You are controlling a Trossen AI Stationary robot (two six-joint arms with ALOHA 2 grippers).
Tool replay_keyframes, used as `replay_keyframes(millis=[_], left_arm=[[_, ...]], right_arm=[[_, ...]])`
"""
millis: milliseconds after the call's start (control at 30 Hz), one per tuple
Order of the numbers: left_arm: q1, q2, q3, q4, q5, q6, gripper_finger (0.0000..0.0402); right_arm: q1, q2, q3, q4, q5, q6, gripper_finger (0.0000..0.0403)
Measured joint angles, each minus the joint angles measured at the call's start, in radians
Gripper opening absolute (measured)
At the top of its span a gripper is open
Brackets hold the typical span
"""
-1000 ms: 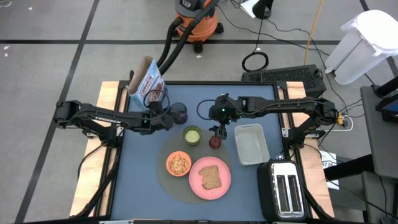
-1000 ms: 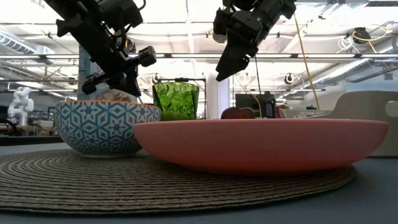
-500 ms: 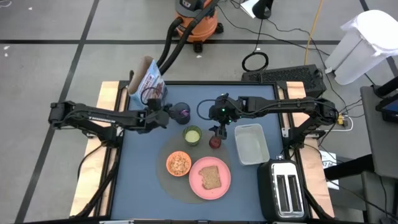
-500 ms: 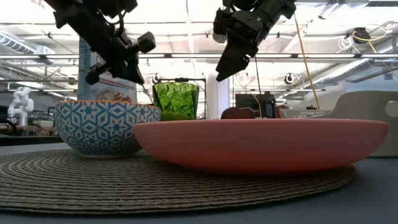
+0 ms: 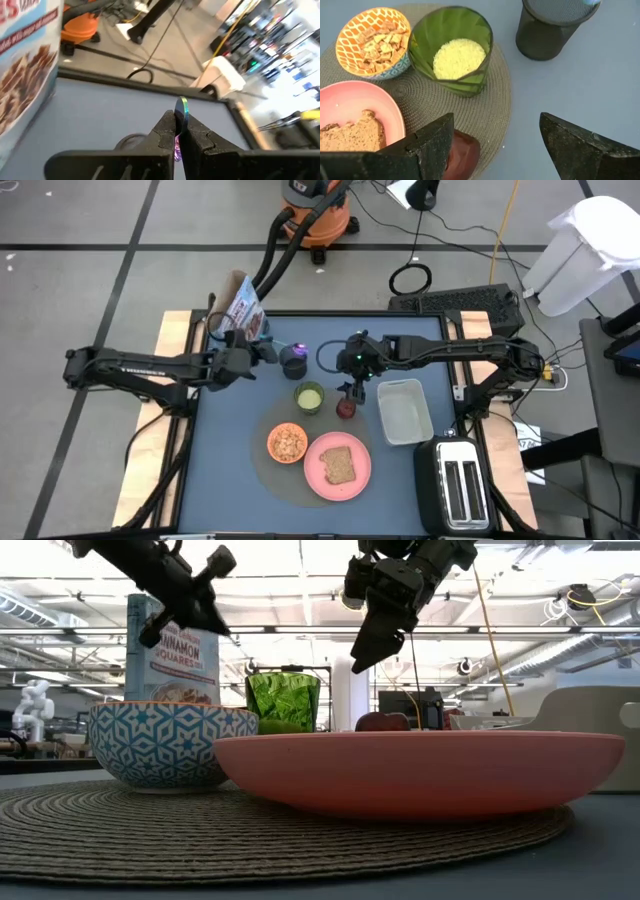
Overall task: Arrange a breakfast setting
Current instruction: Put the spoon on the gray placemat to the left of the red bowl
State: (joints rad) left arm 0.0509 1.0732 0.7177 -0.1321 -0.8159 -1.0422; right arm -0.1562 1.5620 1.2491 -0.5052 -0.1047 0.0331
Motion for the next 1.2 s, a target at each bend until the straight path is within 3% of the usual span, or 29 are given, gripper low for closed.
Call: replay_keyframes(millis=[200,300,400,600,767,967,1200], left_arm=[[0.0,-0.05,0.0,0.134,-0.008,0.113,0.001],[0.0,-0.054,0.0,0.254,-0.008,0.215,0.001],[-0.002,-0.054,0.0,0.401,-0.008,0.333,0.001],[-0.032,-0.054,0.0,0.659,-0.008,0.561,0.001],[-0.073,-0.043,0.0,0.756,-0.007,0.648,0.001],[-0.113,0.027,0.0,0.881,0.008,0.705,0.001],[-0.119,0.161,0.0,1.15,0.136,0.77,0.001]], right_arm=[[0.001,0.0,0.0,-0.003,-0.001,0.015,0.0288],[0.001,0.0,-0.02,0.074,-0.001,0.039,0.0288],[0.001,0.0,-0.083,0.26,-0.001,0.094,0.0288],[-0.001,0.0,-0.263,0.816,-0.004,0.256,0.0288],[-0.013,-0.001,-0.337,1.2,-0.004,0.3,0.0288],[-0.029,-0.001,-0.348,1.386,0.002,0.298,0.0288],[-0.033,-0.001,-0.348,1.456,0.004,0.297,0.0288]])
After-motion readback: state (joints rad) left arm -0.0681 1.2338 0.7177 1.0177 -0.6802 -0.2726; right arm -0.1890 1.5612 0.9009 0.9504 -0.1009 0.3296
